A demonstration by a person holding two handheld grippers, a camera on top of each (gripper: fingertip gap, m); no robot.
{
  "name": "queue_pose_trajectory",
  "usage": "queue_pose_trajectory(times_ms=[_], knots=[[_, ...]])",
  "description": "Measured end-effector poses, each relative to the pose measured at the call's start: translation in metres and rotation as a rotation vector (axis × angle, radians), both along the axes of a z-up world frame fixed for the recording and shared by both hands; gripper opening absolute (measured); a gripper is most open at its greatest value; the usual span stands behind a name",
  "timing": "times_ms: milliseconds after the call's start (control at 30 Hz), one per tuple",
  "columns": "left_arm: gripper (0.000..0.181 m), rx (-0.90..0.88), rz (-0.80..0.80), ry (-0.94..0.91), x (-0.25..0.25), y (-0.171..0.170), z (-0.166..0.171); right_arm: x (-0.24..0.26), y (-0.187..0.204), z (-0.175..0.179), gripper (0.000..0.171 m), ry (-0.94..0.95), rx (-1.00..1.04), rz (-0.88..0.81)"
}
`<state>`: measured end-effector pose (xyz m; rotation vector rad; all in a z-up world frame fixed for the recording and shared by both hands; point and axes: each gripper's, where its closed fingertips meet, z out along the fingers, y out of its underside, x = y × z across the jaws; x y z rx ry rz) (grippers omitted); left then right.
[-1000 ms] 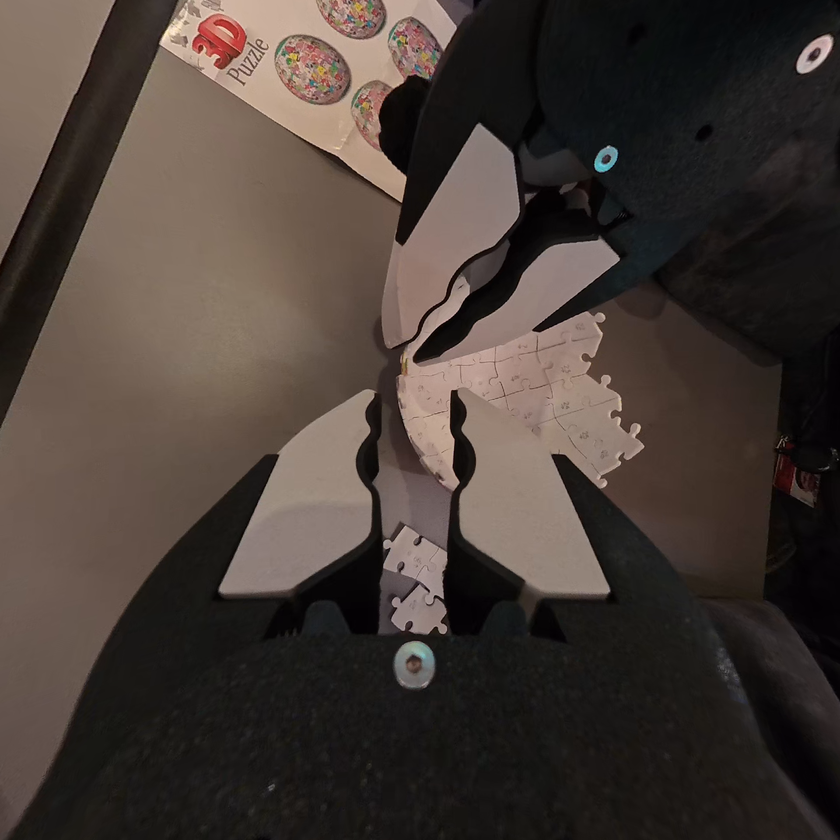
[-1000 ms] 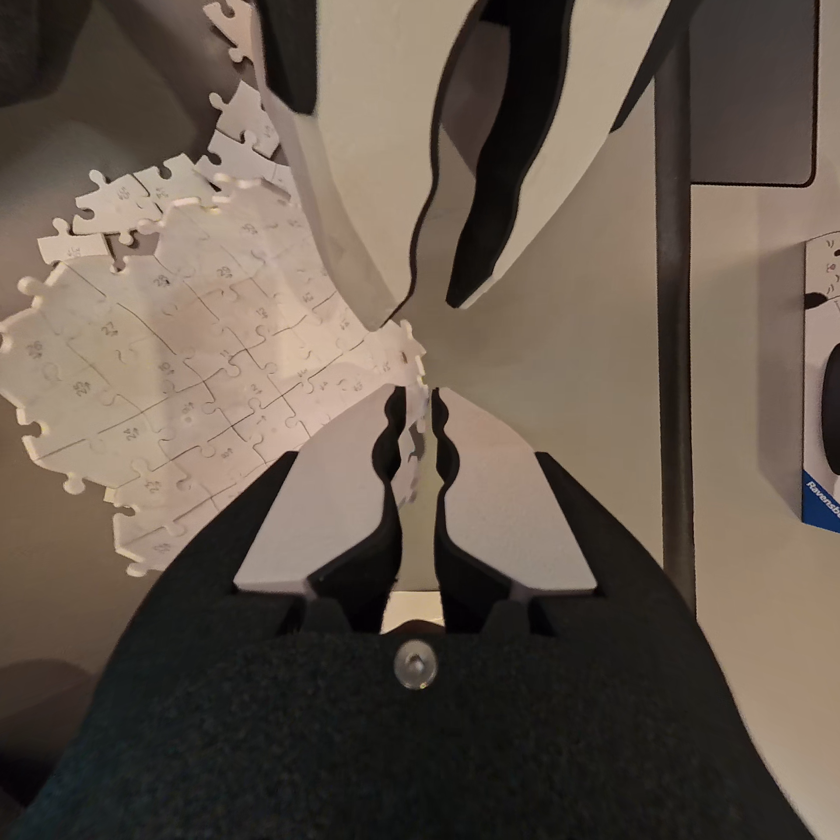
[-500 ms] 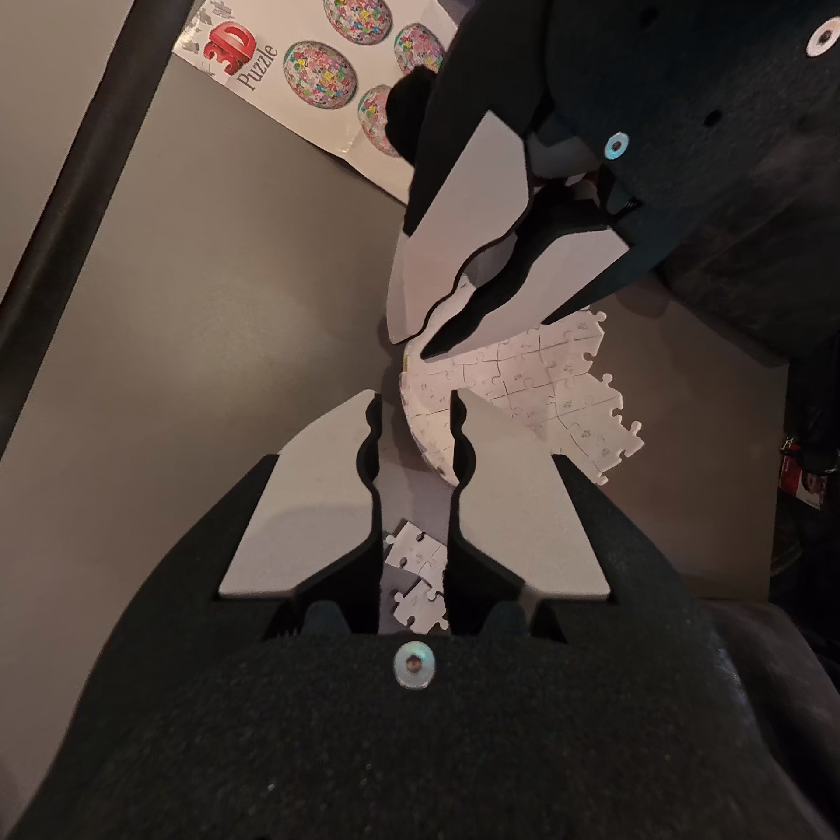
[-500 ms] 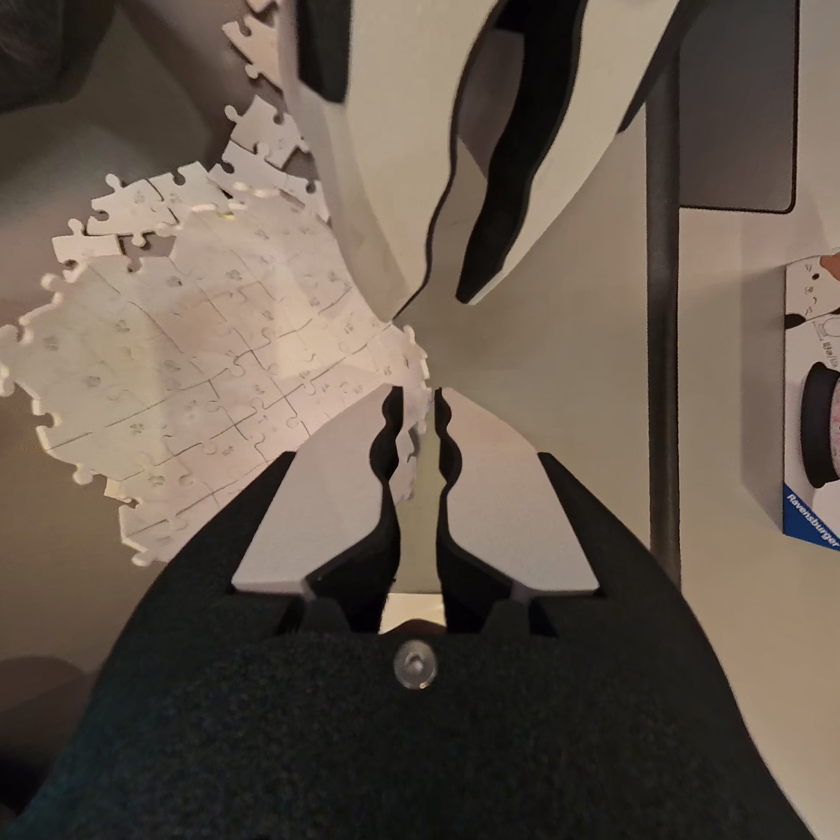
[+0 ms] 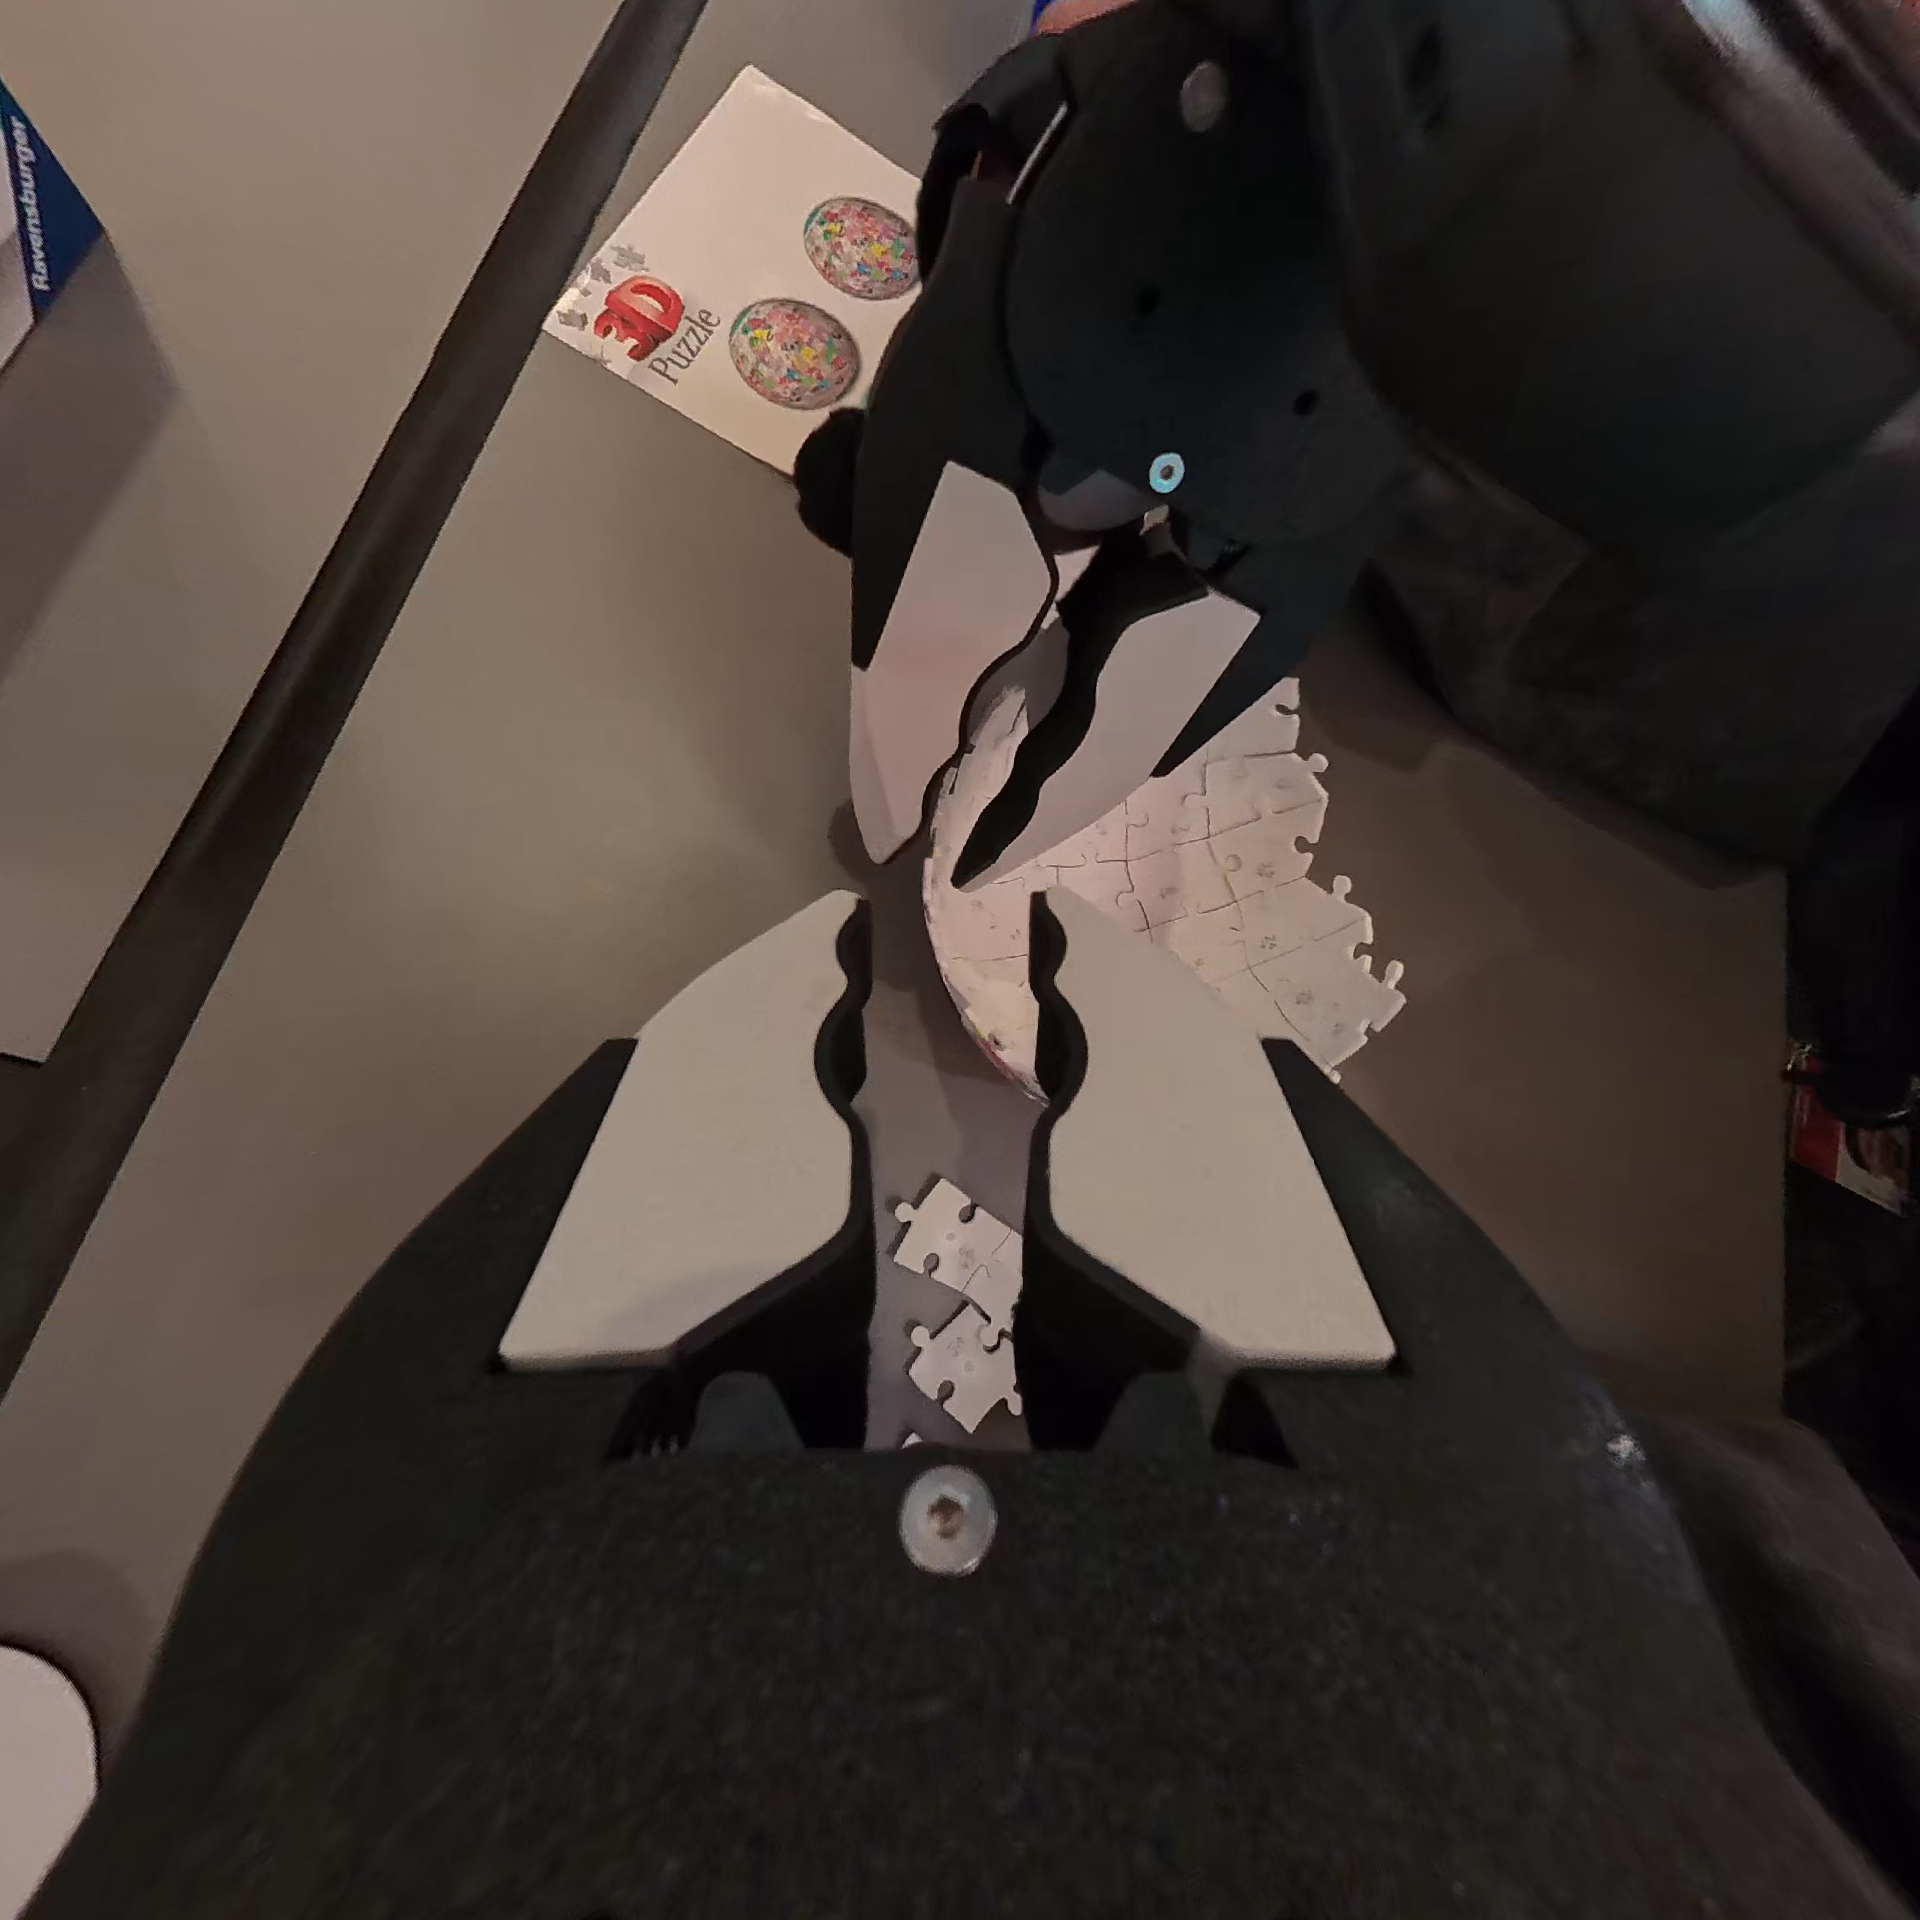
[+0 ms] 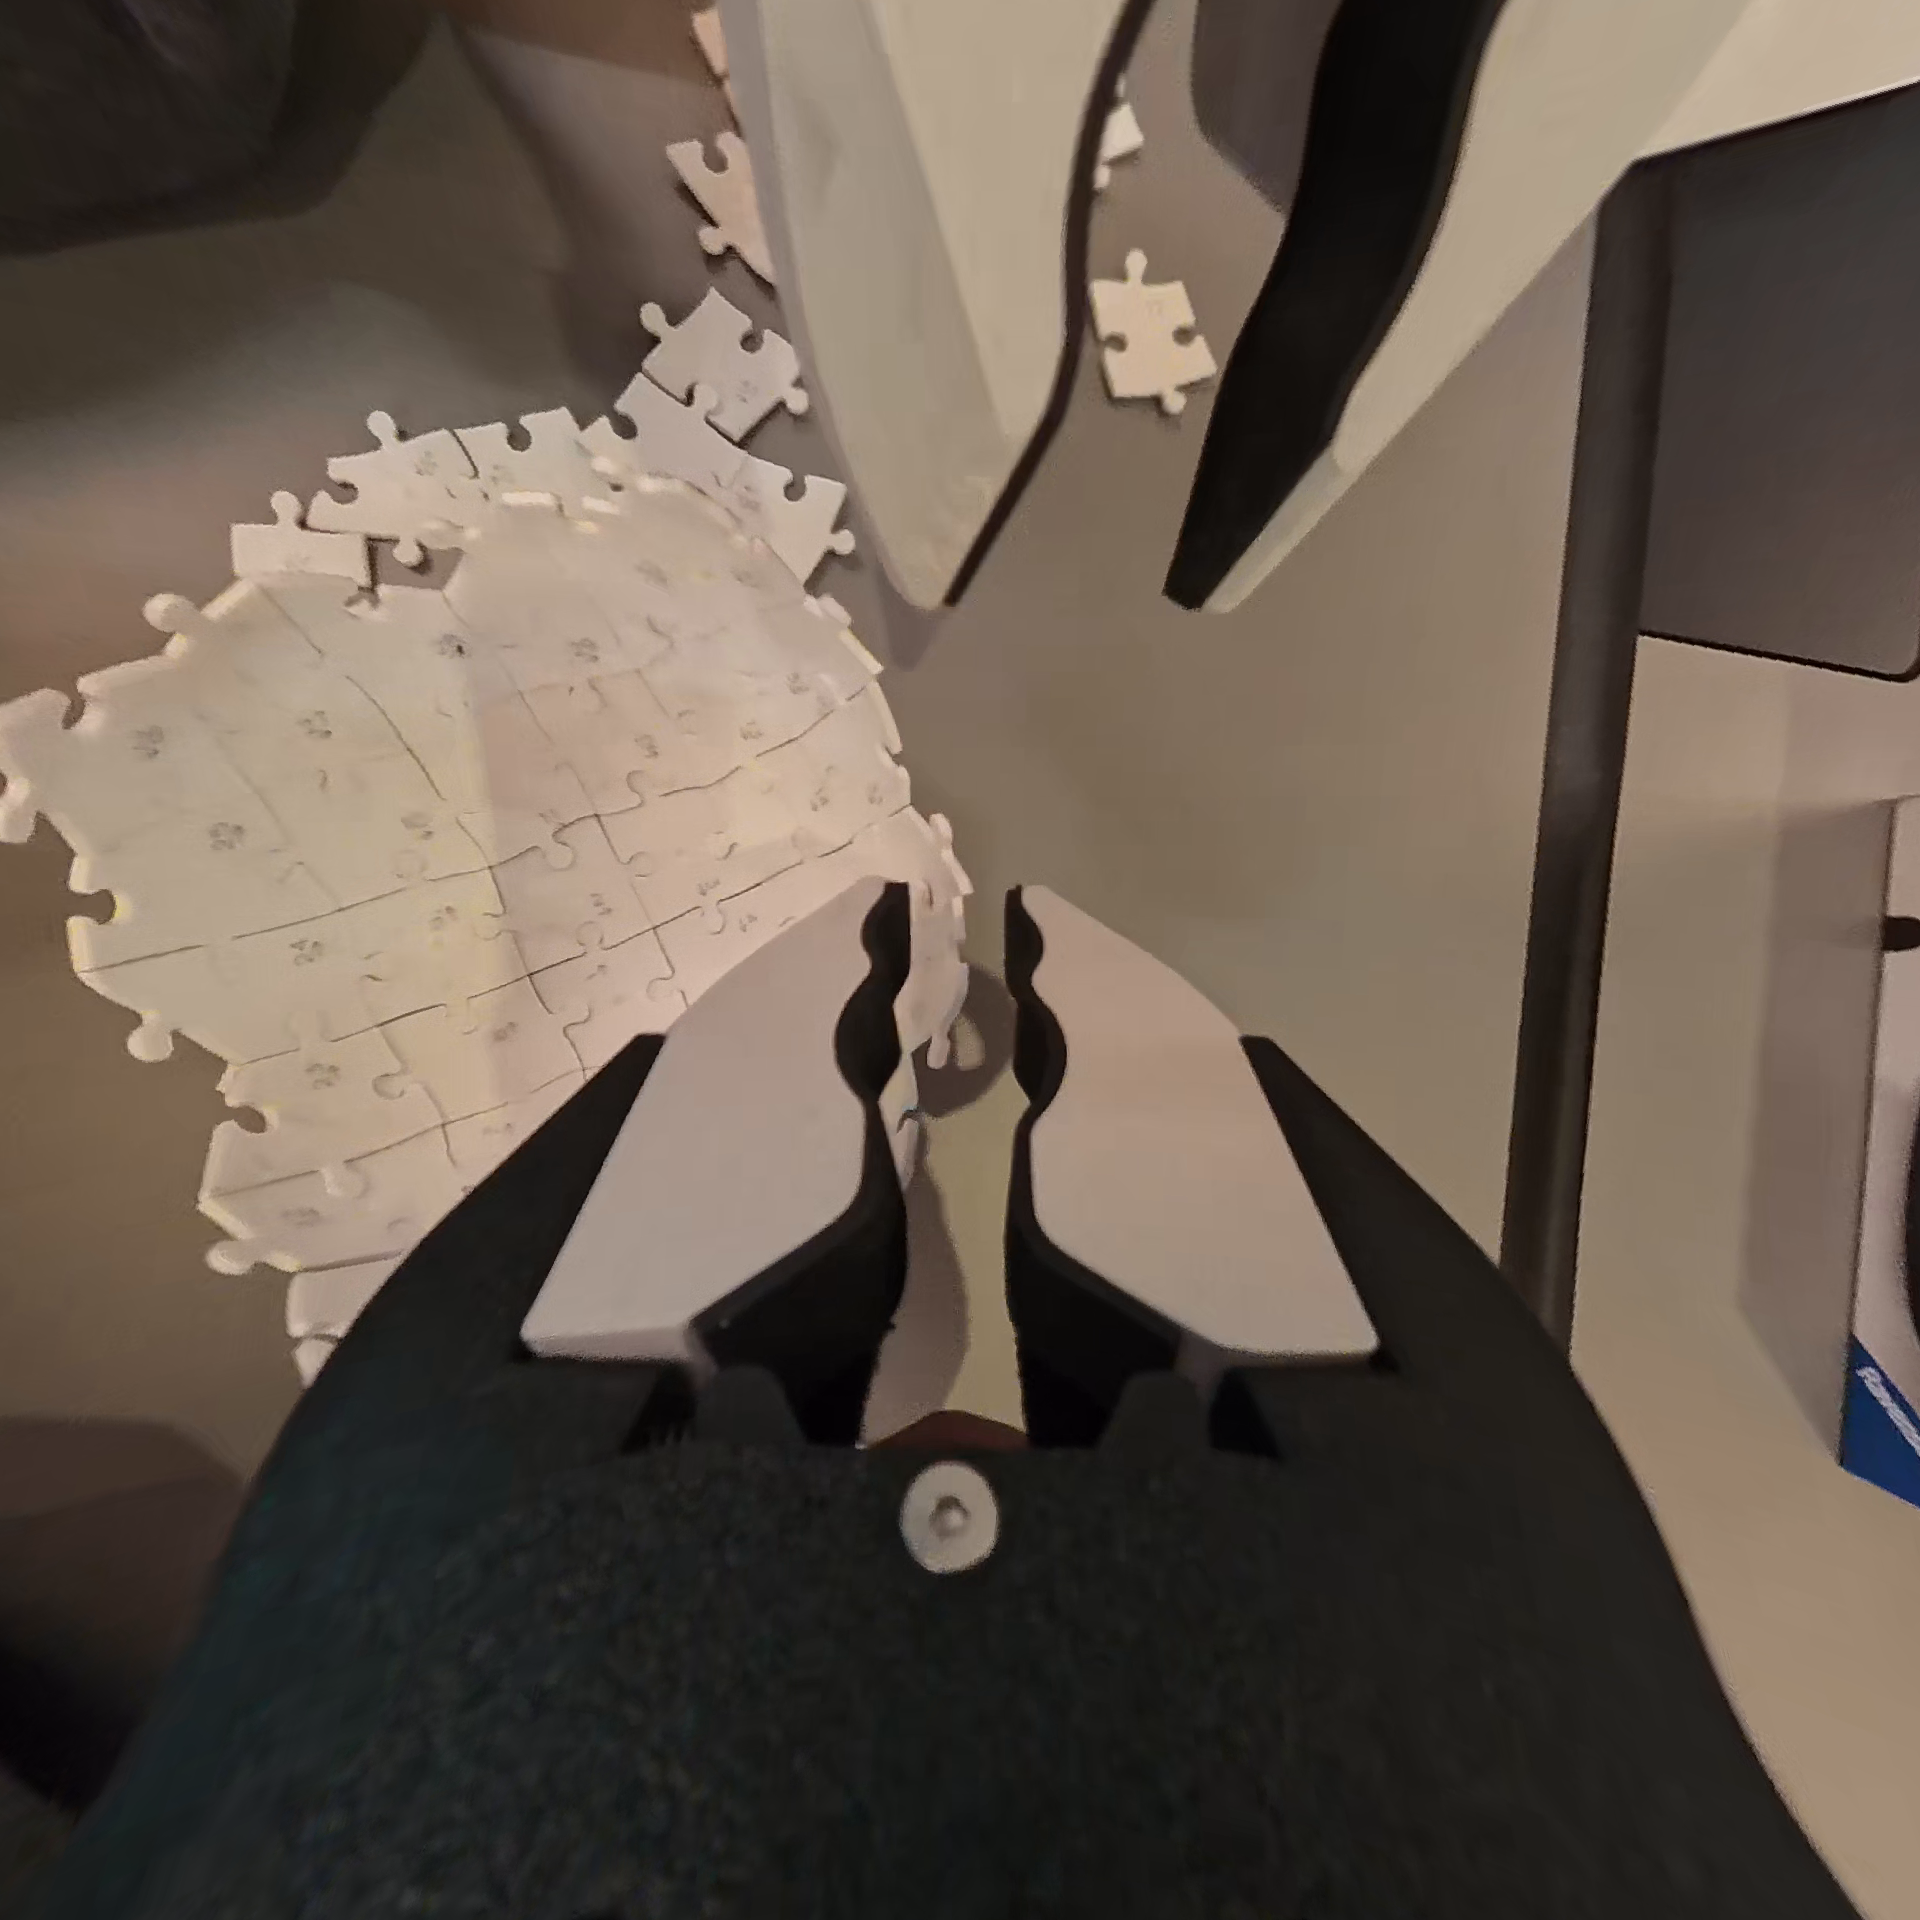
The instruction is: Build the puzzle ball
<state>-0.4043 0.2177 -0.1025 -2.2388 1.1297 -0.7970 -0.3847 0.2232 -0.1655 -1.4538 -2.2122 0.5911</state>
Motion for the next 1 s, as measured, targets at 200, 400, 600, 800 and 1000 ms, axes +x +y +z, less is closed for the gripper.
queue_pose_trajectory(times_ms=[200,400,600,800,1000], knots=[[0.028,-0.007,-0.011,-0.005,0.002,-0.001,-0.001,0.004,0.0,-0.005,0.012,0.022,-0.076,0.023],[0.028,-0.01,-0.02,-0.002,0.003,-0.003,-0.002,0.003,-0.004,-0.003,0.011,0.061,-0.156,0.056],[0.028,-0.017,-0.027,0.002,0.004,-0.004,-0.005,0.0,-0.005,-0.002,0.01,0.083,-0.2,0.079],[0.028,-0.022,-0.038,0.01,0.005,-0.005,-0.007,0.0,-0.004,-0.002,0.004,0.097,-0.239,0.101],[0.028,-0.035,-0.039,0.014,0.005,-0.005,-0.01,0.0,-0.002,0.0,0.003,0.114,-0.266,0.114]])
